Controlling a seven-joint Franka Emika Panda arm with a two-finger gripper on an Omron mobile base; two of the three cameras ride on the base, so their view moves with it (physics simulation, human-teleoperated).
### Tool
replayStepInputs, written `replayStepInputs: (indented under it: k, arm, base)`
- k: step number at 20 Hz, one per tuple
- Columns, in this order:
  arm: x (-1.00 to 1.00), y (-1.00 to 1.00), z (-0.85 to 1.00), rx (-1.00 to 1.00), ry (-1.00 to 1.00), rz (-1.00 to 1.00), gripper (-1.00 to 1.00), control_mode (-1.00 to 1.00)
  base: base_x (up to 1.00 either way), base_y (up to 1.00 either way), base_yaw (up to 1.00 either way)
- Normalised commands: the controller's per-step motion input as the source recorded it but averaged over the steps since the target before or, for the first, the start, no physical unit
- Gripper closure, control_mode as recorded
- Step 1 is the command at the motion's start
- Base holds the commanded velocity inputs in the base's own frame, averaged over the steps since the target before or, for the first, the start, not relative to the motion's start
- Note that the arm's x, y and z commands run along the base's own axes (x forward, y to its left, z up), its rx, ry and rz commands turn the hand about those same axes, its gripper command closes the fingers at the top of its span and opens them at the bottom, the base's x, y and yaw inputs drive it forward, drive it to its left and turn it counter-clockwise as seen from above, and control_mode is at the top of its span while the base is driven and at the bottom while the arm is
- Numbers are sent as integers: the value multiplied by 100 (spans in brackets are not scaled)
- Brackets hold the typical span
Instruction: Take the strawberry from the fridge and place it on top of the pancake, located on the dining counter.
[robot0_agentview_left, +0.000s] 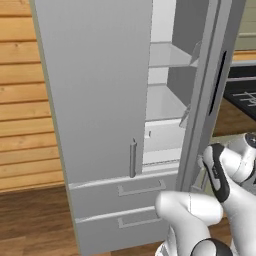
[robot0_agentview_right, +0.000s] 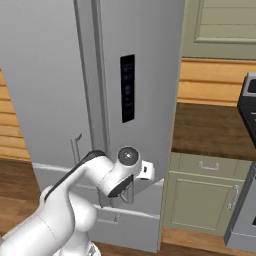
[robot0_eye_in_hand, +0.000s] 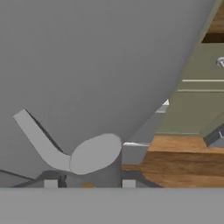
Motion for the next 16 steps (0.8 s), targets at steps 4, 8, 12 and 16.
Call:
replayStepInputs:
  k: [4, 8, 12, 16]
  arm:
    - [-1, -5, 0, 0, 0, 4, -100, -100]
    - [-2, -27, 35, 0, -2, 0, -100, -100]
    - [-34, -28, 73, 3, -1, 0, -100, -100]
    - [-62, 11, 90, -1, -4, 0, -100, -100]
  base:
    - [0, 0, 0]
    - [0, 0, 0]
    - [0, 0, 0]
    - [0, 0, 0]
